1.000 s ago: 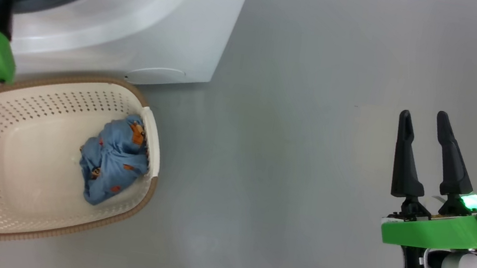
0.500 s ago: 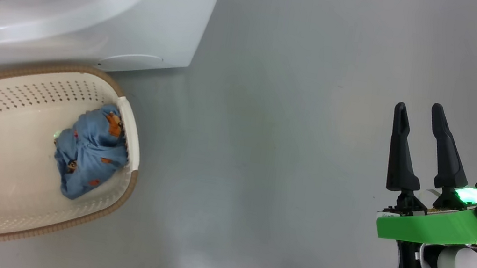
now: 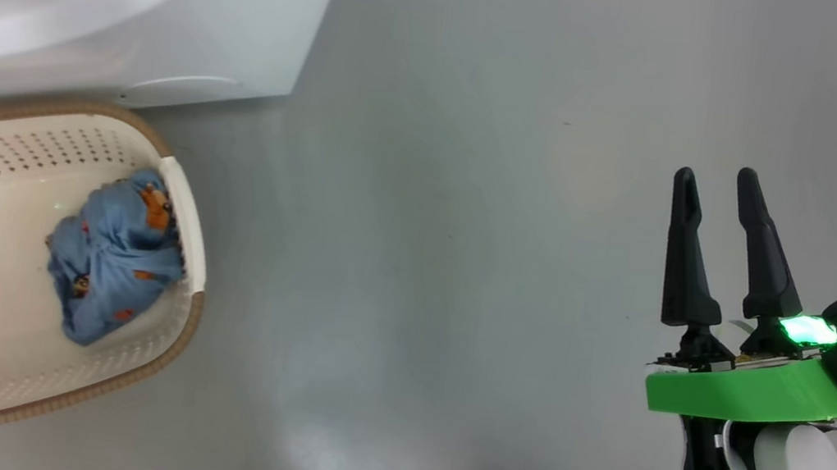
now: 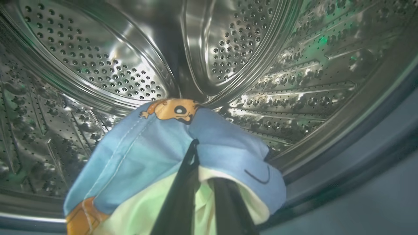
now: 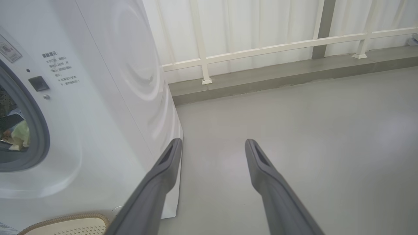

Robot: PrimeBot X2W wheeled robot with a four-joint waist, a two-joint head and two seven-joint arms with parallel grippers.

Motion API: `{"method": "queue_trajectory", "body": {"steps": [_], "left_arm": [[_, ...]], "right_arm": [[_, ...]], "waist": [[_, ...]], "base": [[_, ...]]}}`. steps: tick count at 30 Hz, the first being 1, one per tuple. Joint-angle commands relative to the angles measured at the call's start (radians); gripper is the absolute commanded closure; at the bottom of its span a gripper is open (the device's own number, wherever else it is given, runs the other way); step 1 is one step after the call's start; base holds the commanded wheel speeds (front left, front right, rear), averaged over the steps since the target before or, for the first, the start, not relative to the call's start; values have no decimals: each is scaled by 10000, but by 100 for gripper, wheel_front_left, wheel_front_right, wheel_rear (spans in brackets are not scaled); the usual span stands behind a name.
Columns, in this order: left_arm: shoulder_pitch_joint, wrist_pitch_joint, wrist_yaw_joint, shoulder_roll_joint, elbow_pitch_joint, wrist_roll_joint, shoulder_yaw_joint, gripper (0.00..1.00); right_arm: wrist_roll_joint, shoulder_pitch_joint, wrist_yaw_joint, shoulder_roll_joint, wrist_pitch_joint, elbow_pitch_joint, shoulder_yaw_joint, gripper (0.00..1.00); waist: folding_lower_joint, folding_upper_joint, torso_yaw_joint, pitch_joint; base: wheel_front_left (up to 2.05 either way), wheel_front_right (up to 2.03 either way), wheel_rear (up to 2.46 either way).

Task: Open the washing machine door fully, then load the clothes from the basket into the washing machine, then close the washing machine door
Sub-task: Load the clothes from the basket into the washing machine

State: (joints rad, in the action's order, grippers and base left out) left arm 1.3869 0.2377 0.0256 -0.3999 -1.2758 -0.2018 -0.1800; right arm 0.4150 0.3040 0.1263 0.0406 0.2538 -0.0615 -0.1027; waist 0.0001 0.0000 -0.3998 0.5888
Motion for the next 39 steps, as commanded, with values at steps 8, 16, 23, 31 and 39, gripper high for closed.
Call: {"method": "queue_trajectory", "body": {"steps": [8, 16, 23, 31, 39], "left_arm": [[1054, 165, -119, -718, 328, -307, 274, 100], [612, 237, -339, -991, 1453, -670, 887, 100], [474, -70, -169, -1161, 431, -358, 429, 100], [782, -1299, 99, -1247, 30, 11, -186, 55], [518, -3102, 356, -1225, -114, 80, -553, 0]], "right_arm": [[302, 93, 44, 98, 80, 274, -494, 0], [392, 104, 44, 97, 80, 338, -554, 0], [422, 95, 44, 97, 80, 329, -666, 0], [445, 124, 44, 97, 80, 311, -677, 0], [351, 85, 44, 97, 80, 271, -721, 0]], "waist": [[-1, 0, -487, 364], [-1, 0, -644, 532], [-1, 0, -593, 508], [-1, 0, -361, 316], [-1, 0, -239, 92]], "base": [[0, 0, 0], [0, 0, 0], [0, 0, 0], [0, 0, 0], [0, 0, 0]]}}
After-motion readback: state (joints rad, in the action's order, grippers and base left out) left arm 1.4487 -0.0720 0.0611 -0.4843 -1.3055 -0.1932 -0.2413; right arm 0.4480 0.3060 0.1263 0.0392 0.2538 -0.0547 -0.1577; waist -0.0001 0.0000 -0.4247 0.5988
